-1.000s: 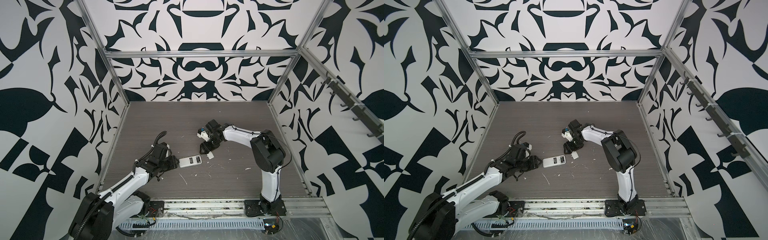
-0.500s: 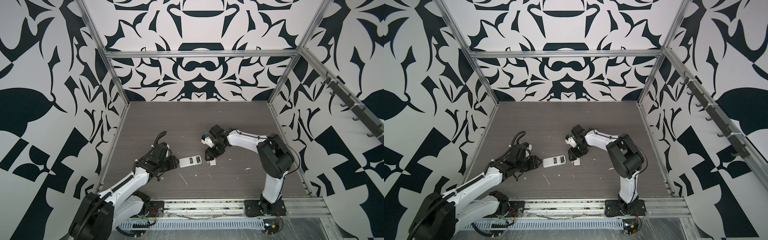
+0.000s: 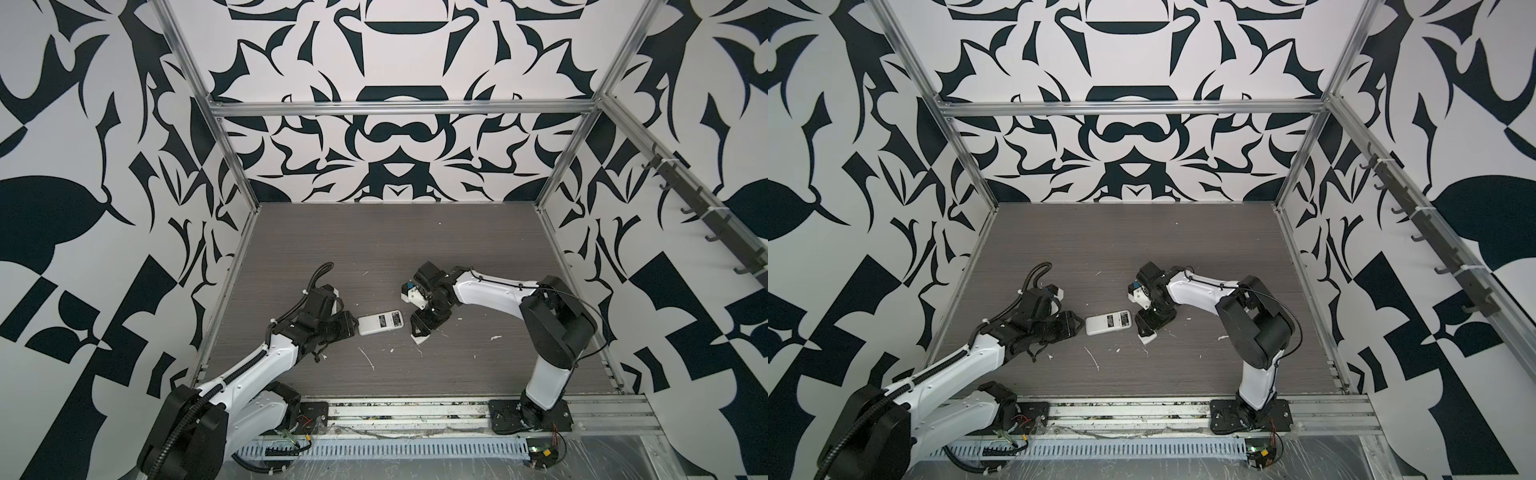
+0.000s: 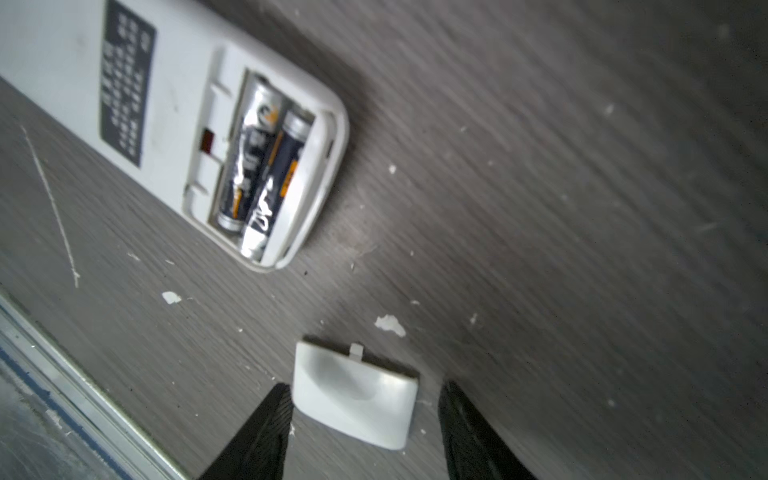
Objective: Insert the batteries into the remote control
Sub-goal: 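Lower the right gripper and grasp the white battery cover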
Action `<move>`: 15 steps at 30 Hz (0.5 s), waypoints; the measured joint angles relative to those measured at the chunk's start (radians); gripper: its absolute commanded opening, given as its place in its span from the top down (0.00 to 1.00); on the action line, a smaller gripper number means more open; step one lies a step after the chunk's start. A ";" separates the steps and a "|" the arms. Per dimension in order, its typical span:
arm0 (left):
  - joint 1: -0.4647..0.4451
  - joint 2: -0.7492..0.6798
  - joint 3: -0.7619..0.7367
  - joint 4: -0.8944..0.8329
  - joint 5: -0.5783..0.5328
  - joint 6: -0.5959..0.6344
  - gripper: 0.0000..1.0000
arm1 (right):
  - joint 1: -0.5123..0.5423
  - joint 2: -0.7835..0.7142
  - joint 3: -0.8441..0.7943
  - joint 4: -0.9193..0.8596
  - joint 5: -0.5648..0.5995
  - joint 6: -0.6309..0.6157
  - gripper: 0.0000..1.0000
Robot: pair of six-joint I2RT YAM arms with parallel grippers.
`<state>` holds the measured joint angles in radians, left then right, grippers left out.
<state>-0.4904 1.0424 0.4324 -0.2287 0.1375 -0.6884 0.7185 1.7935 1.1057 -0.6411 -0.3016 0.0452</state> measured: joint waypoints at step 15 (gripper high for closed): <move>0.000 -0.013 -0.008 0.001 0.000 -0.003 0.53 | 0.154 -0.100 -0.035 0.005 0.188 0.180 0.12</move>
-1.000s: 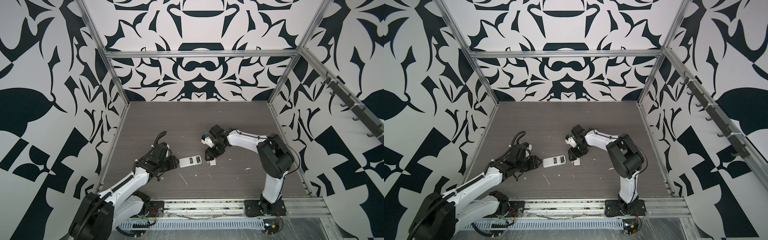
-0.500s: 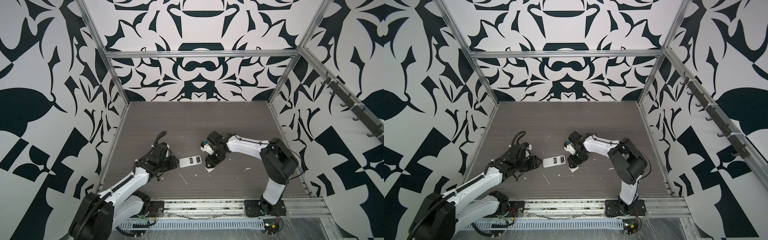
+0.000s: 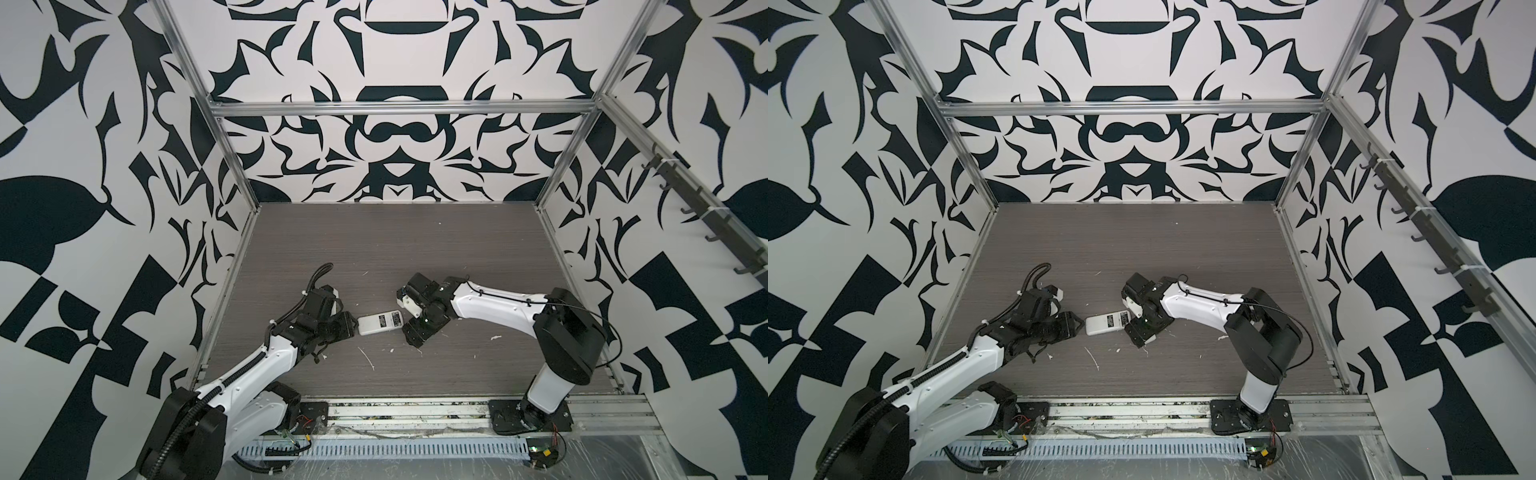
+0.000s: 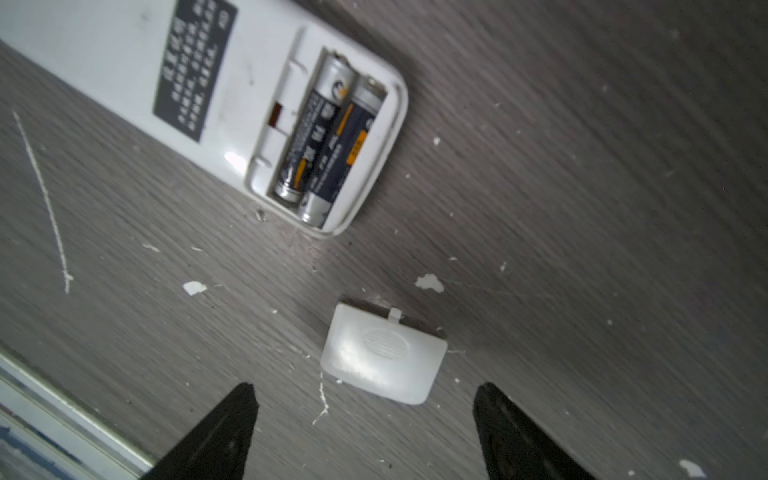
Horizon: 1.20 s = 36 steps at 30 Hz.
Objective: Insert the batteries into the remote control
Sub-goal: 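Lower the right gripper and grasp the white battery cover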
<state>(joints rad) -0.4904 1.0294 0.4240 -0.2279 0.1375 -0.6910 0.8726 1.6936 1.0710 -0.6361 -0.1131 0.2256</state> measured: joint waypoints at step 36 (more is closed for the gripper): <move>-0.110 0.119 0.003 0.006 0.035 -0.018 0.51 | 0.024 0.048 -0.038 0.045 0.068 0.082 0.32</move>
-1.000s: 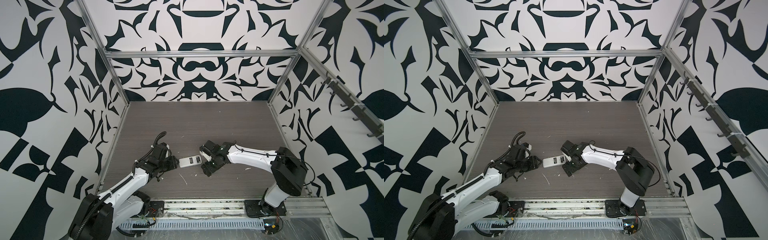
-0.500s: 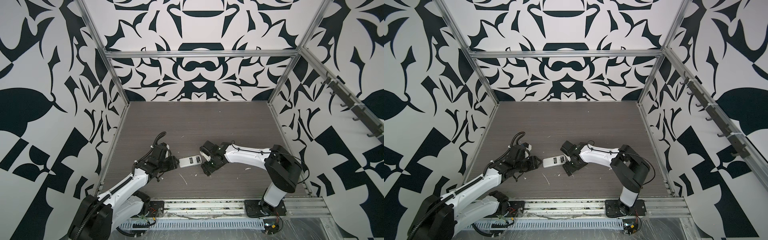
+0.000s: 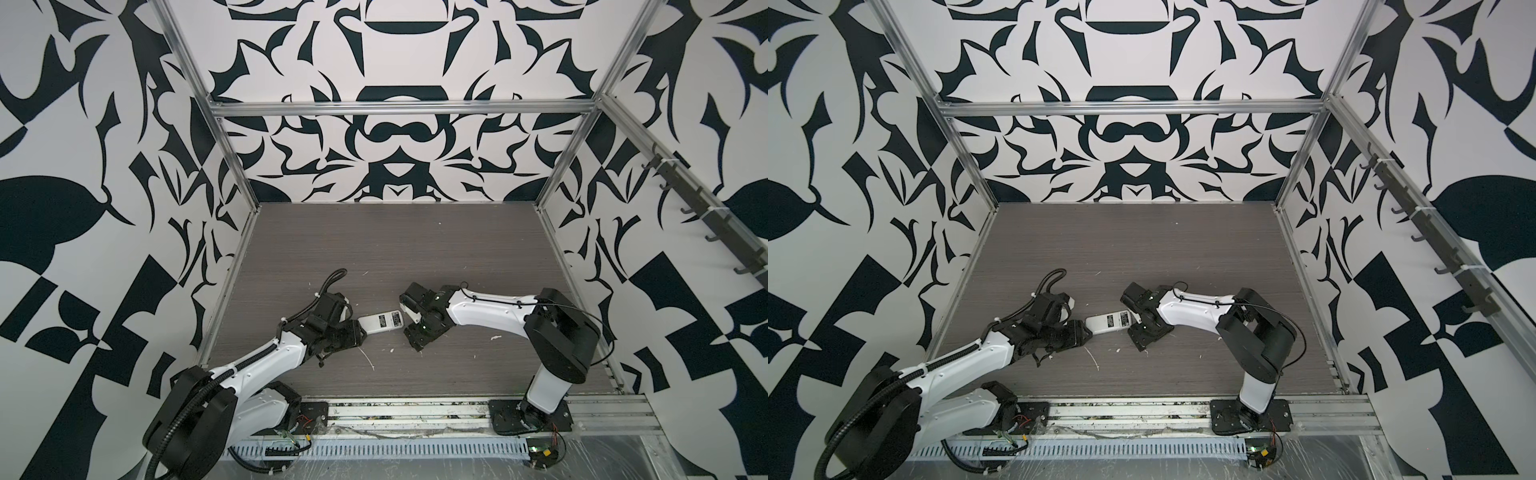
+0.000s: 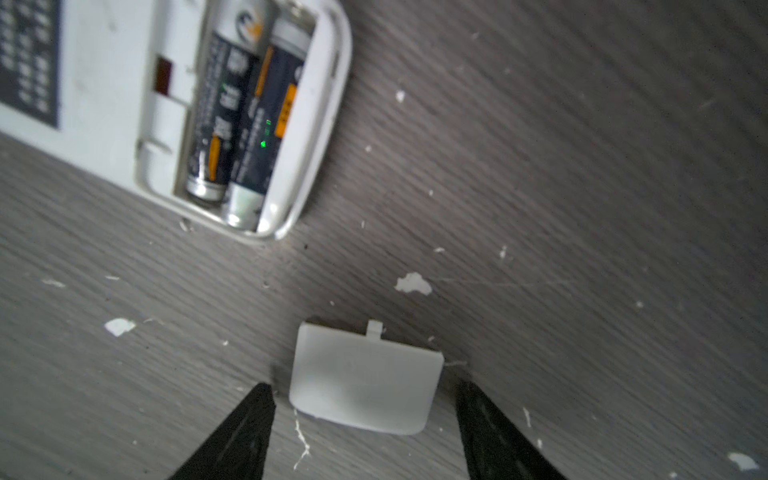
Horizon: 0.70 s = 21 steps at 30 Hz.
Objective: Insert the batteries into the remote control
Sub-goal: 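Lower the right gripper and grasp the white battery cover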
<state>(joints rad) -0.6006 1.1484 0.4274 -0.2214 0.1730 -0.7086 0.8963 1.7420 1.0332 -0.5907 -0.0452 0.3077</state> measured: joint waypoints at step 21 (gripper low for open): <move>-0.106 0.149 0.075 0.066 -0.065 -0.032 0.54 | -0.006 -0.040 -0.056 0.063 -0.011 -0.057 0.47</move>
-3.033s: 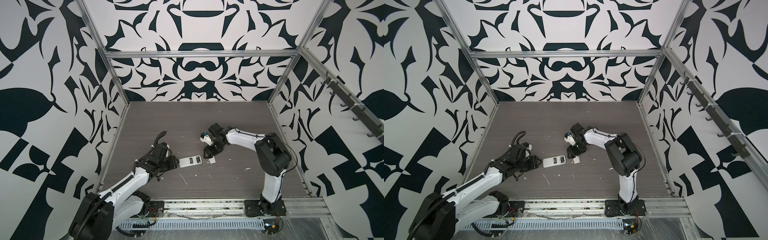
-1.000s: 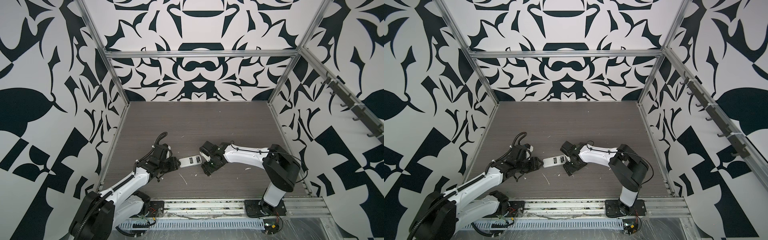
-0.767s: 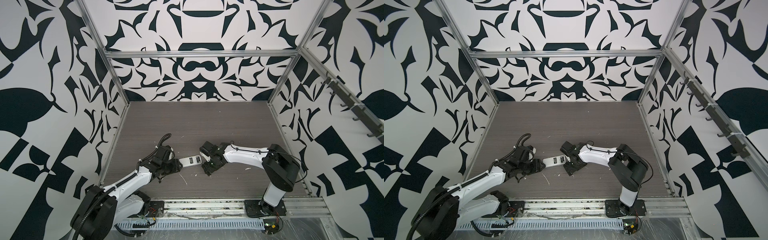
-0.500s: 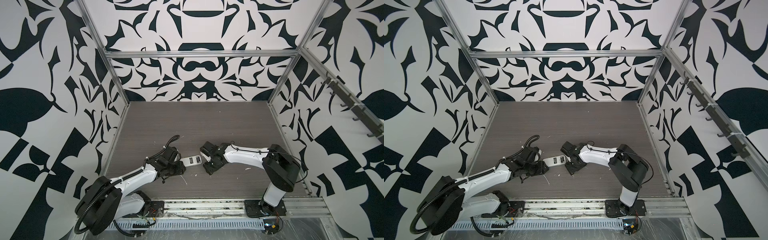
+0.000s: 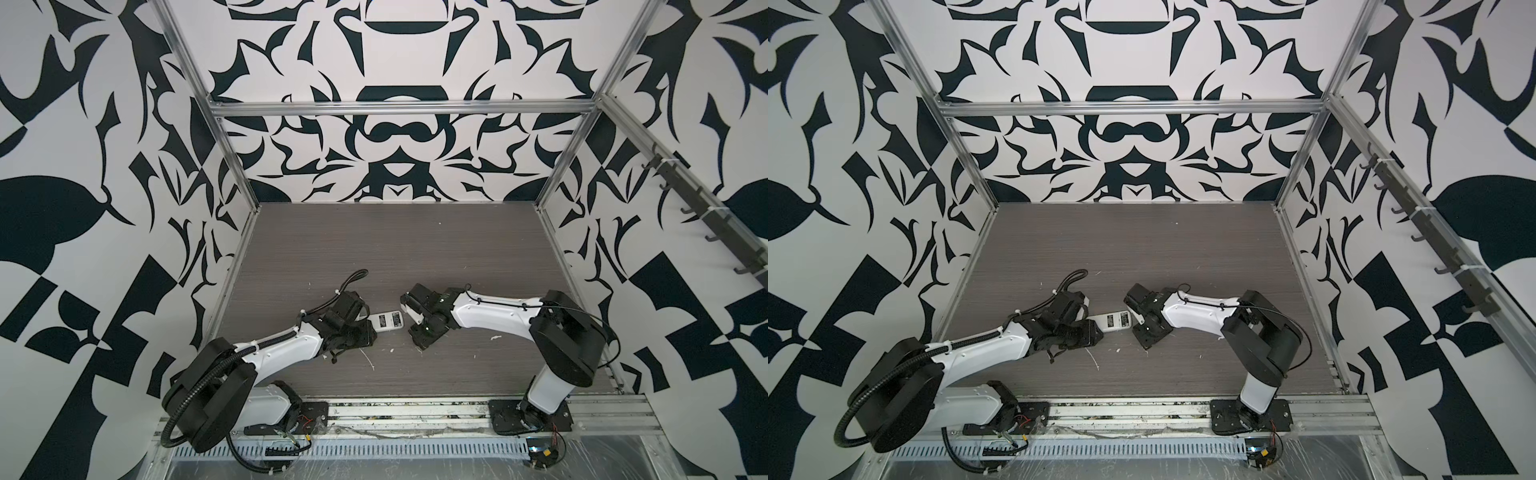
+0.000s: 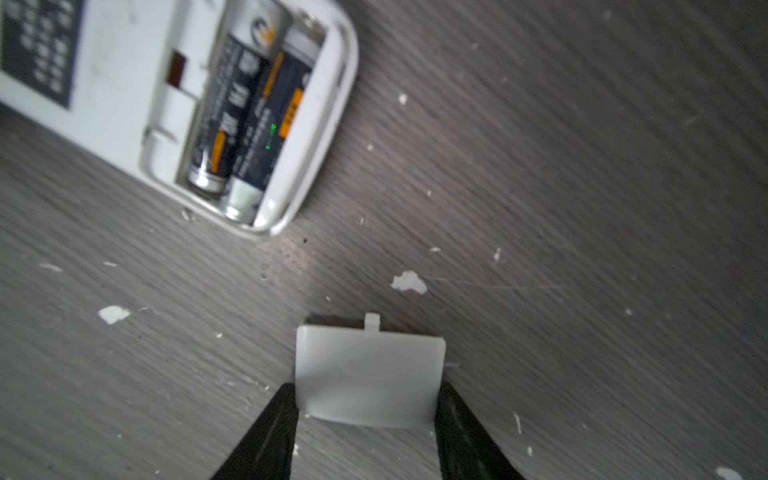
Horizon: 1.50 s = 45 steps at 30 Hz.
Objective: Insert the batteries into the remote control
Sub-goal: 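Lower the right gripper and grasp the white battery cover, then lift the cover and carry it to the remote's open compartment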
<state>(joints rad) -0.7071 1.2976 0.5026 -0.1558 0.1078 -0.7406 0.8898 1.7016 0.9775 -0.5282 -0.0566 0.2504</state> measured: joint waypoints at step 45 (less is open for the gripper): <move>0.204 -0.151 -0.055 -0.004 0.117 0.005 0.57 | 0.000 0.011 0.193 -0.033 -0.141 -0.563 0.64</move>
<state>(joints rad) -0.5030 1.1461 0.4477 -0.1600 0.2253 -0.7361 0.8898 1.7130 1.1709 -0.5613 -0.1974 -0.3126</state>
